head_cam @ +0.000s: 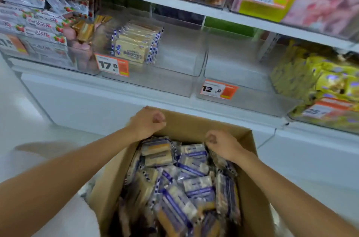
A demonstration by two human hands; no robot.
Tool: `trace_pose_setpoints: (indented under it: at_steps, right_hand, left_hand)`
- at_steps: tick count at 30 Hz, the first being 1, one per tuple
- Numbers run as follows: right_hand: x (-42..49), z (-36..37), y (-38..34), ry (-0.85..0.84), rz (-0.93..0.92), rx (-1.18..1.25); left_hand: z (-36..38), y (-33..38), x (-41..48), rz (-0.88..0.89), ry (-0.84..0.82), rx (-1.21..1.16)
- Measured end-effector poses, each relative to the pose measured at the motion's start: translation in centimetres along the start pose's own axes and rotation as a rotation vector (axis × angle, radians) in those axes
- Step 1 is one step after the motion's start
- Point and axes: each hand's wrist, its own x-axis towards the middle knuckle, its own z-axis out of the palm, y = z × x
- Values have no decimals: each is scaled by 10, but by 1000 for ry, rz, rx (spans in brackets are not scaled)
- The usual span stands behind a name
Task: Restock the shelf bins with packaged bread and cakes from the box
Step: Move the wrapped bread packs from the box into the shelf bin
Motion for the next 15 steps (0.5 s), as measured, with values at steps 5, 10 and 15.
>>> trace_pose_setpoints:
  at_steps: [5,10,15]
  right_hand:
    - [-1,42,72,-63,362,48]
    - [13,70,86,-129,382,59]
    - [5,18,66,232,288,266]
  left_hand:
    - [37,-8,7,-22,-158,96]
    - [58,-11,12,-34,-228,88]
    - [61,-5,11,-82,-239,15]
